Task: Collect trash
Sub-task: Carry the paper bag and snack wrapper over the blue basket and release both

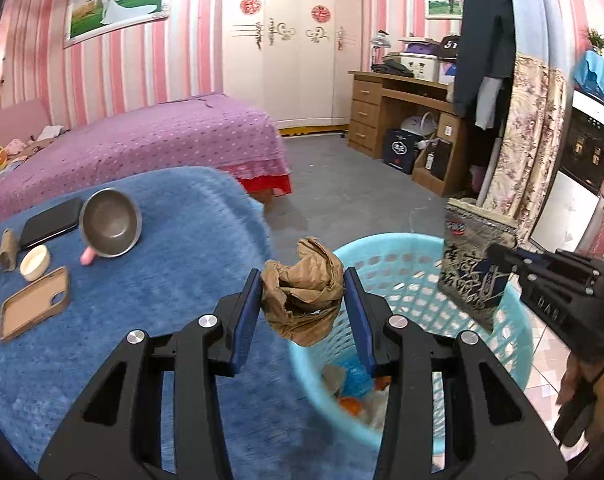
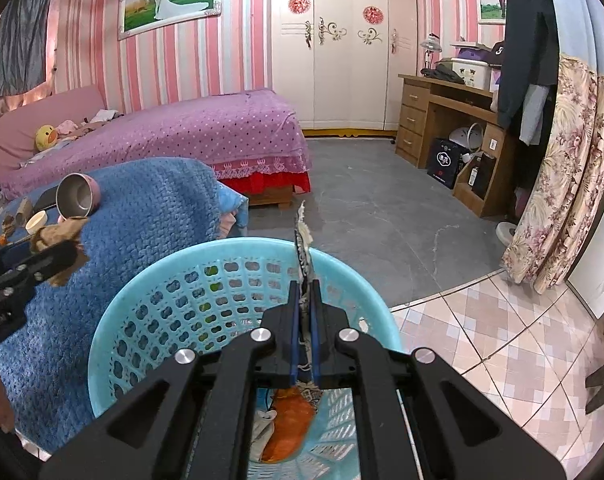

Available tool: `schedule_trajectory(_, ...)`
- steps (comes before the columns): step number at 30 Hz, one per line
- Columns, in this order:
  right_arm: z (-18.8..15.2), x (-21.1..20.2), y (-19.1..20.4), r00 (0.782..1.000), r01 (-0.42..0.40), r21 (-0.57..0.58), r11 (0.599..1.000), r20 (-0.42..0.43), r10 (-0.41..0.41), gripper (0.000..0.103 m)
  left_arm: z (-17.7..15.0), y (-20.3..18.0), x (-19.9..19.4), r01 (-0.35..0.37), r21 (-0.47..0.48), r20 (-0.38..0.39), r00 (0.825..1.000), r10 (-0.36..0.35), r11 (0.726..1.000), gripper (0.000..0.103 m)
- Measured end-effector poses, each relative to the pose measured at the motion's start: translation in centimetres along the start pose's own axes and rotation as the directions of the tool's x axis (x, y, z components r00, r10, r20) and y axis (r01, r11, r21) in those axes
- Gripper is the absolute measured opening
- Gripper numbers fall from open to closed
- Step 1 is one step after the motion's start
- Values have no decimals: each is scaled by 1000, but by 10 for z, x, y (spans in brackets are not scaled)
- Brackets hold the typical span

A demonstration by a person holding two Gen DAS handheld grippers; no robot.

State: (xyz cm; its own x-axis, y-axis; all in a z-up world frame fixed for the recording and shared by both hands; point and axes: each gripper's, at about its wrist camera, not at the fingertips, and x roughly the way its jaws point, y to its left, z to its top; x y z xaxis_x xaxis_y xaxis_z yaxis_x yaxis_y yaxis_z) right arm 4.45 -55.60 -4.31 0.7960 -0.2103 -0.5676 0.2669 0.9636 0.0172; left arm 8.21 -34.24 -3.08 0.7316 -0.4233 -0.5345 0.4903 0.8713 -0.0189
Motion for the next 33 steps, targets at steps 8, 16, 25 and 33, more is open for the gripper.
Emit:
schedule_trajectory(8, -6, 6, -5, 1000, -17, 21, 1000, -18, 18, 5, 10, -27, 20, 16, 0, -17, 1000, -16, 1000, 43)
schedule_trajectory(16, -5, 6, -1, 1000, -6, 13, 1000, -15, 6, 5, 8, -4, 43, -45, -42, -72, 997, 42, 998, 85)
schedule_trajectory(25, -4, 6, 4, 1000, 21, -1, 1000, -10, -21, 5, 10, 27, 29, -132, -65, -39, 991, 129, 989, 97)
schedule_trajectory(33, -1, 7, 14, 1000, 30, -5, 1000, -6, -30, 6, 8, 59, 0, -174, -97, -6, 985, 174, 980, 97)
